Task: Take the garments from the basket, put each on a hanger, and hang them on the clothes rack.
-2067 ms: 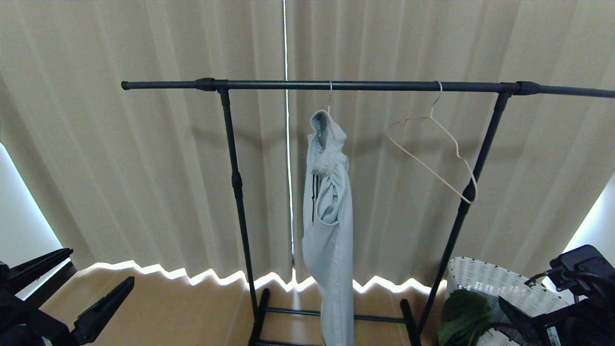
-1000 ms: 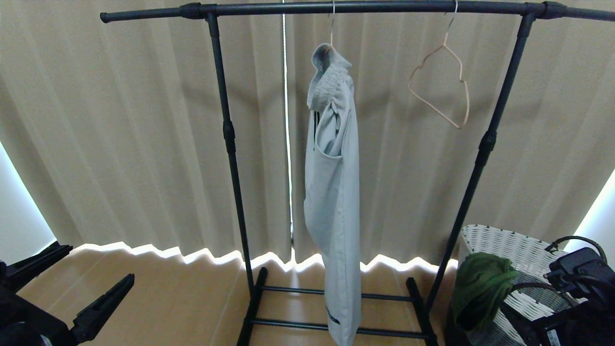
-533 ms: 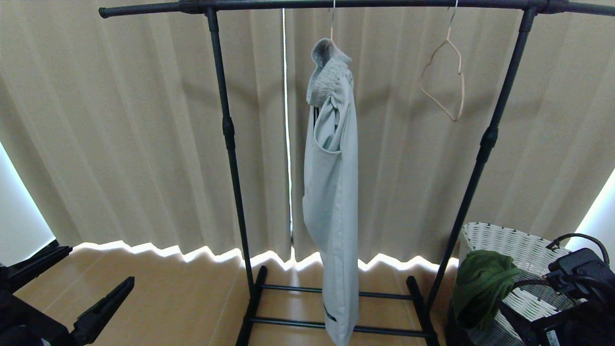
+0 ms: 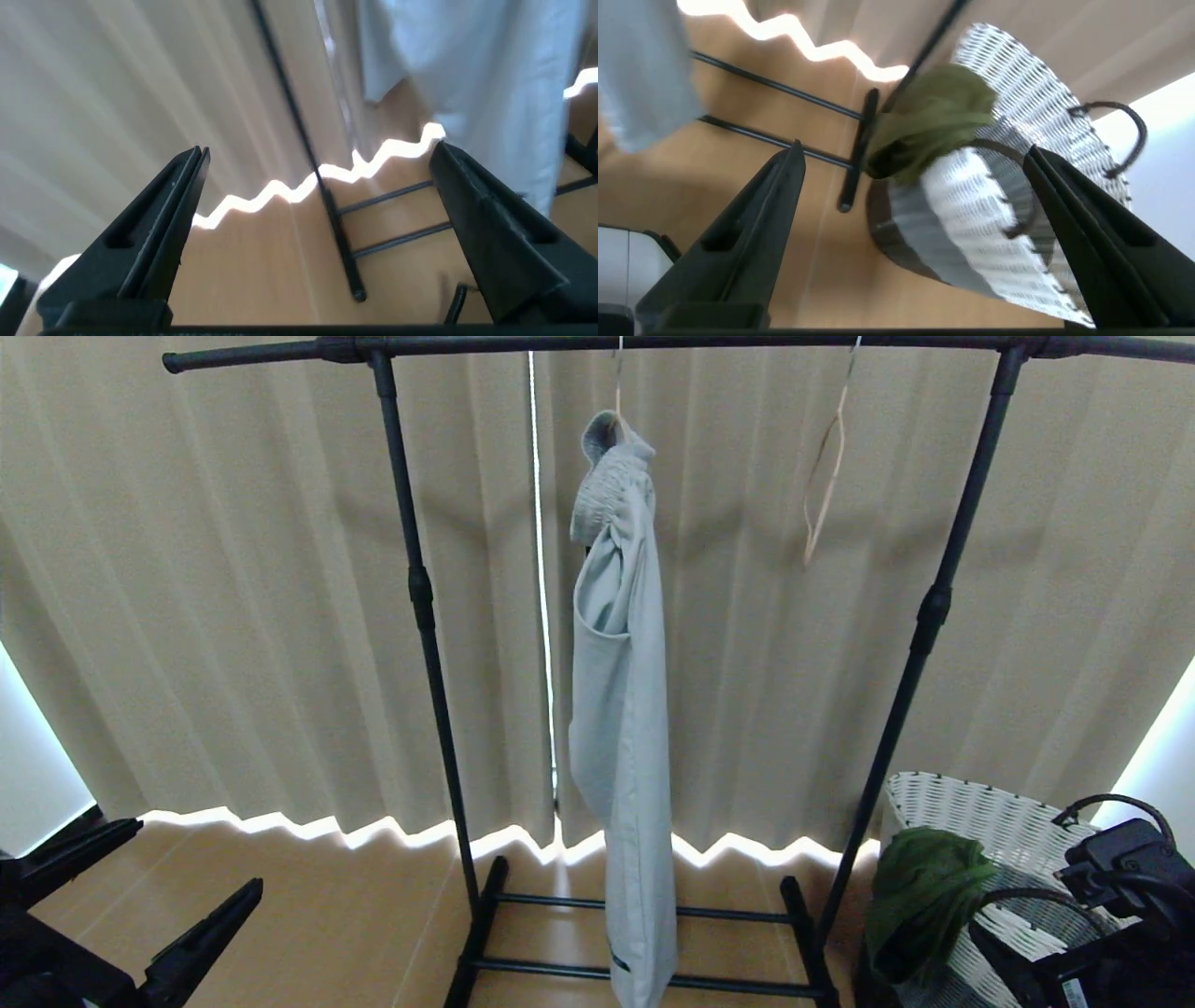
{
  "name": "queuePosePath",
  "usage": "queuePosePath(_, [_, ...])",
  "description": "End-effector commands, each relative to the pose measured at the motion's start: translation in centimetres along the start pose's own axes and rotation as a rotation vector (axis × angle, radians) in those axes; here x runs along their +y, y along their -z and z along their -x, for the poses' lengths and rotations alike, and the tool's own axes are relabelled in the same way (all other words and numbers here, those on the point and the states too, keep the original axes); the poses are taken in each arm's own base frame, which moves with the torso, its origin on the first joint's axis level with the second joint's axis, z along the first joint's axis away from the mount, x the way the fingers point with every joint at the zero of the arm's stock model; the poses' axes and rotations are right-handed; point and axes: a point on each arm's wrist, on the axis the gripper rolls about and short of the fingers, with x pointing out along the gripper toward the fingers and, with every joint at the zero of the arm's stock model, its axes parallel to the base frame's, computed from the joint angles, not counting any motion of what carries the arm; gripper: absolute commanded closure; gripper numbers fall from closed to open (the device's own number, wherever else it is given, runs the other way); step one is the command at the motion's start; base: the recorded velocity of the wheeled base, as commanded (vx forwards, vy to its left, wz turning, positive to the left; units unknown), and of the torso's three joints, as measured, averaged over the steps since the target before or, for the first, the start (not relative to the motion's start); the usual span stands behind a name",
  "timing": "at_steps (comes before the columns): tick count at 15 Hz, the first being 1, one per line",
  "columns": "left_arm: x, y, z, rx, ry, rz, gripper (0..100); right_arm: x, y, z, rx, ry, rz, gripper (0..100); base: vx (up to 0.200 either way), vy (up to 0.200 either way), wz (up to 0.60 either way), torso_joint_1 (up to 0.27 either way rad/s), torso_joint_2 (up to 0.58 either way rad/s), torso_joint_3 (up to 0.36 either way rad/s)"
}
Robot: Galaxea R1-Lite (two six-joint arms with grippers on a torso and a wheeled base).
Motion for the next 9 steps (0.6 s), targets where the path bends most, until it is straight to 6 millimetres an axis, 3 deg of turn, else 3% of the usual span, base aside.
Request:
queuePosePath(1, [-0.02,-0.04,0.12,-0.006,-0.002,-0.001,0,-0.03,-0.02,0.07,-0.004,-0.001,0.001,0,0.000,-0.200,0.00,0.007,0.01,-0.002])
queuePosePath(6, [-0.04,-0.05,0.25,-0.010,-0.004,-0.002,0,-0.04,-0.03,0.09,-0.005,0.001,0.001,0,0.000,-0.200,0.00,0.000,0.00,0.005])
queuePosePath(9, [-0.09,0.01,0.35,-0.012,-0.004,-0.003,0,-0.09,-0.05,0.12,-0.009,0.003,-0.002,0,0.000,0.000,0.00,0.000,0.00,0.000])
